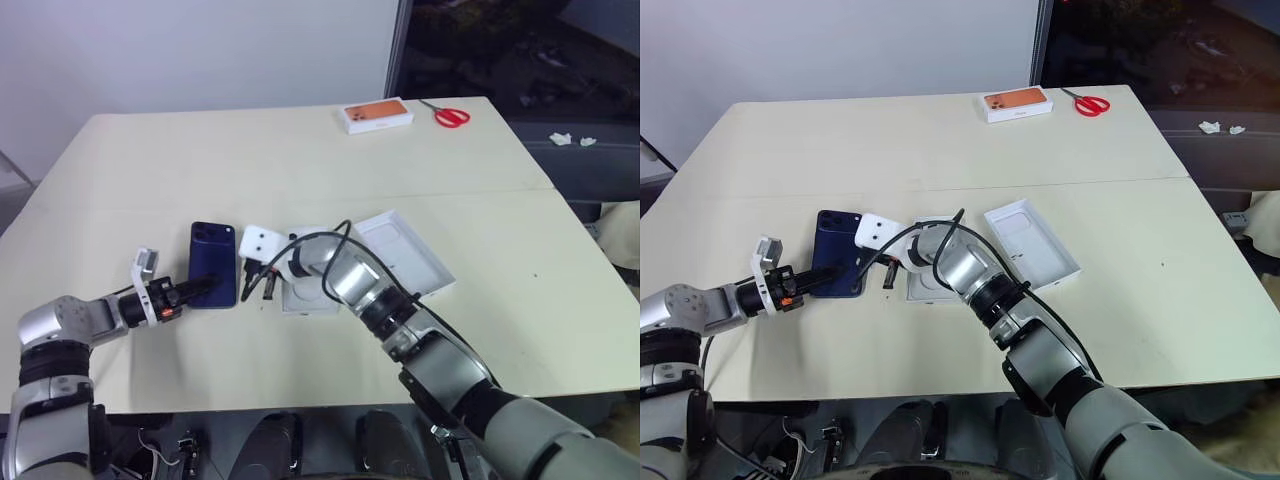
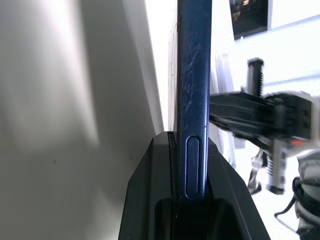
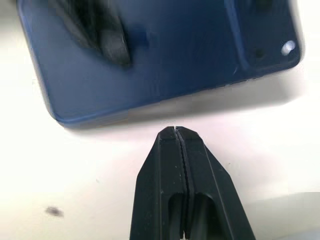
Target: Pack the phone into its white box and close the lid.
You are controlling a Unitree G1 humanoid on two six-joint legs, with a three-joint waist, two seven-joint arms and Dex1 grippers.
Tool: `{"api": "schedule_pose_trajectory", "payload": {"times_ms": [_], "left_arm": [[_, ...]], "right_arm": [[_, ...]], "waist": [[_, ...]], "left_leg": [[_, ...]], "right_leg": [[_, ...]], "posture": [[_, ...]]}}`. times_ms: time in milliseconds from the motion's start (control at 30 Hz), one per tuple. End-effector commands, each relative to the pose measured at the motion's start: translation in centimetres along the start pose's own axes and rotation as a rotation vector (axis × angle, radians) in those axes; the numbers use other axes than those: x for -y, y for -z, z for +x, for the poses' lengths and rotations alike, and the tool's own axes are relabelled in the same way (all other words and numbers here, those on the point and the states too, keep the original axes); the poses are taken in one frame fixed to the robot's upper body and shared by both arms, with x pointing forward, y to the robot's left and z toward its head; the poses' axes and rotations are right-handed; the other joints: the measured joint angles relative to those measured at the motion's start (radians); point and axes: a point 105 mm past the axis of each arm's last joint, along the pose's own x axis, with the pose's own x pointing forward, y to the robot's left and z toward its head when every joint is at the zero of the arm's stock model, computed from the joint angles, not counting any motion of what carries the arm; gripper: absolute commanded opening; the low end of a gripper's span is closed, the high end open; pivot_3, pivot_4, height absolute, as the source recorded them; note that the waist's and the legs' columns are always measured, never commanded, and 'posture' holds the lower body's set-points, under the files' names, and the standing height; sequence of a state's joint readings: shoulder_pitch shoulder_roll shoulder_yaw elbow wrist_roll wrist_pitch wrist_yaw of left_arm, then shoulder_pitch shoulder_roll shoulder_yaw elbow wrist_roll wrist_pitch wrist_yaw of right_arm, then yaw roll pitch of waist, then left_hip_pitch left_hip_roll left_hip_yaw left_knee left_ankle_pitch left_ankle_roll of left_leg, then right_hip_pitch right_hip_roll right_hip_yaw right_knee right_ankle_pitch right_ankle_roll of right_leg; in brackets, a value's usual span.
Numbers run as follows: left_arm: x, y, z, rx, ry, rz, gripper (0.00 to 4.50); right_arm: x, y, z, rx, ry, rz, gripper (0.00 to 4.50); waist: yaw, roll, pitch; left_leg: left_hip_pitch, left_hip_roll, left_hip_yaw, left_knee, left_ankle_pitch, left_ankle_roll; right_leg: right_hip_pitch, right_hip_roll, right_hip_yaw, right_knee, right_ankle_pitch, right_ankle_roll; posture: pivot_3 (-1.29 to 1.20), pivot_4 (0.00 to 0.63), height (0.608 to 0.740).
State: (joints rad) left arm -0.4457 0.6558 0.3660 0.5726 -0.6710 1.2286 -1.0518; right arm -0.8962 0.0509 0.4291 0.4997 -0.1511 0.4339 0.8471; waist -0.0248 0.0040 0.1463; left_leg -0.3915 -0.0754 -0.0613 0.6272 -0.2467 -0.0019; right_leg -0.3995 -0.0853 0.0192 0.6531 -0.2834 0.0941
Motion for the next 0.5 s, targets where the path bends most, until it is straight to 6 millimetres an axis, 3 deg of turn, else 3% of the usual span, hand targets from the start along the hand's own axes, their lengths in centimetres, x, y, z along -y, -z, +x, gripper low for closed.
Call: {"api": "schedule_pose_trajectory", "payload": {"times_ms": [33, 100, 167, 367, 500], "left_arm": [[0.1, 0.1, -0.2, 0.050, 0.045, -0.071, 0.00], [0.6, -0.2, -0.4, 0.076, 0.073, -0.073, 0.00], [1.4, -0.8, -0.7, 0.113, 0.104, -0.039, 0.00], [3.6, -1.2, -1.2, 0.162, 0.156, 0.112, 0.00], [4.8, -1.1, -1.0, 0.170, 0.170, 0.186, 0.00]], "right_arm": [[0.4, -3.6, -2.7, 0.192, -0.049, 0.119, 0.25], [0.4, -4.1, -4.0, 0.221, -0.063, 0.142, 0.81], [-0.4, -3.1, -5.1, 0.169, -0.117, 0.126, 1.76], [-2.0, 1.2, -8.5, -0.001, -0.191, 0.038, 1.76], [-3.3, 2.9, -9.7, -0.037, -0.241, 0.038, 1.76]], "waist": [[0.002, -0.001, 0.001], [0.003, -0.002, 0.001], [0.003, -0.003, 0.002], [0.004, -0.009, 0.005], [0.005, -0.014, 0.009]], "left_leg": [[0.000, 0.000, 0.000, 0.000, 0.000, 0.000], [-0.001, 0.000, 0.000, 0.000, 0.000, 0.000], [-0.002, 0.000, 0.000, 0.000, 0.000, 0.000], [-0.017, 0.000, 0.000, 0.003, 0.000, 0.000], [-0.018, 0.001, 0.000, 0.003, 0.000, -0.001]], "right_leg": [[0.000, 0.000, 0.000, 0.000, 0.000, 0.000], [0.000, 0.000, 0.000, -0.001, 0.000, 0.000], [-0.001, 0.000, 0.000, -0.002, 0.000, 0.000], [-0.011, -0.001, -0.001, -0.002, 0.000, 0.000], [-0.012, -0.001, -0.001, -0.002, 0.000, 0.000]], "posture": [[0.00, 0.150, 0.740], [0.00, 0.150, 0.740], [0.00, 0.150, 0.740], [0.00, 0.150, 0.740], [0.00, 0.150, 0.740]]}}
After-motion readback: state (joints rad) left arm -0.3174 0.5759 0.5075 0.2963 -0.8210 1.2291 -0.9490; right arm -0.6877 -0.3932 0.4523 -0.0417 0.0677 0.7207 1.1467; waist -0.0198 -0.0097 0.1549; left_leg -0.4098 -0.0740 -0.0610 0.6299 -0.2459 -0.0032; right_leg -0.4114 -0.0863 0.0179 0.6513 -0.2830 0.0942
